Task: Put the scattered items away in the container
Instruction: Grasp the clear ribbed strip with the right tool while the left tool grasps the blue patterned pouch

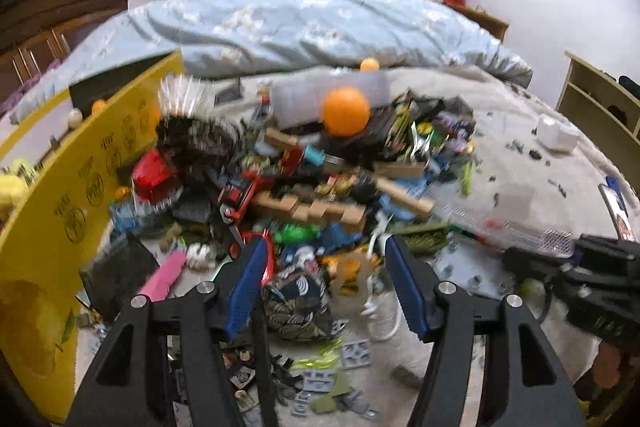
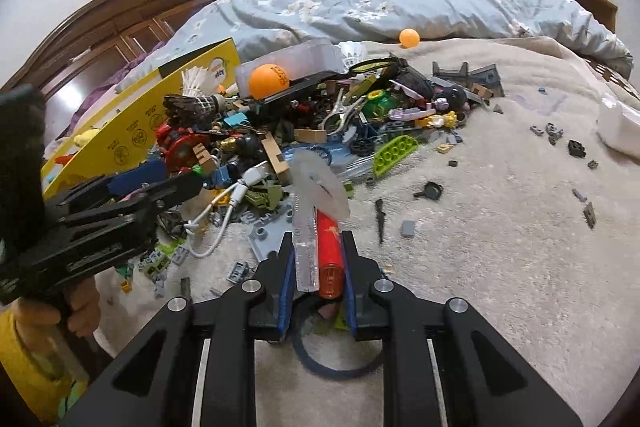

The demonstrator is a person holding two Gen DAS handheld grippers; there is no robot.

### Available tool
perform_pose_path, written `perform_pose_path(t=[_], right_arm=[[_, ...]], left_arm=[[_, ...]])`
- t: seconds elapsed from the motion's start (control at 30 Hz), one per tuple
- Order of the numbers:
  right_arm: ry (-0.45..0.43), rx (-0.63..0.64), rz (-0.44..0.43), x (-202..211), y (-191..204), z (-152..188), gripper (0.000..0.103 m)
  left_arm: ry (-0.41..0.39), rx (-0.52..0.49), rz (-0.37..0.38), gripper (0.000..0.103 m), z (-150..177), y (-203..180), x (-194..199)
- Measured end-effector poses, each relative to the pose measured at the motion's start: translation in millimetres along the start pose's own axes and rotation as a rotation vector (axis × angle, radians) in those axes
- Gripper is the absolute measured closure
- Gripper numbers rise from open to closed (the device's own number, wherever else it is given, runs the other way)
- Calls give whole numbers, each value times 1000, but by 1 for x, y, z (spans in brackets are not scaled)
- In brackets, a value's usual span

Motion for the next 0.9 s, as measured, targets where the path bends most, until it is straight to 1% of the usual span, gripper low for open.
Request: perform_pose_path(t=[0.07, 0.17, 0.3, 0.47, 0.53, 0.6, 0.63, 0.67, 0.7, 0.77, 0.83, 0.9], right_arm=[[-4, -11, 5, 1, -5, 0, 82], [-7, -35, 3, 0, -13, -1, 82], [-7, -29, -3, -1, -11, 0, 82], [-15, 4, -22, -1, -3, -2, 81], [-10, 23, -19, -5, -2, -4, 81], [-1, 37, -13, -11, -1, -6, 79], [4, 40, -9, -14, 0, -6, 77], [6, 43, -7, -16, 0, -6, 77], [8, 49, -1, -18, 1, -7, 77], [4, 63, 8, -16, 3, -7, 76], [-15, 63, -2, -11, 5, -8, 77], [-31, 59, -10, -7, 6, -12, 77]], left_arm=[[14, -6, 28, 42, 10, -1, 2], [23, -58, 43, 42, 23, -9, 9], [16, -97, 69, 42, 32, -20, 20], [9, -94, 83, 42, 36, -21, 27], [17, -101, 61, 42, 38, -17, 23], [45, -113, 21, 42, 41, -12, 12], [66, -105, 8, 47, 44, -9, 6], [78, -82, 3, 47, 46, -5, -1], [73, -65, 5, 49, 47, -3, -3], [53, -35, 2, 54, 44, -1, -1], [43, -24, 15, 61, 41, -1, 2], [39, -21, 21, 61, 41, -1, 4]])
Point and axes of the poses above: each gripper's, at about its wrist camera, not at the fingertips, and x roughly against the way its jaws point, y to its left, z to its underside, the point moved 10 cm from there along -x, roughly the way its jaws point, and after that the axes turned 1 degree about x, right-handed, at the moved point
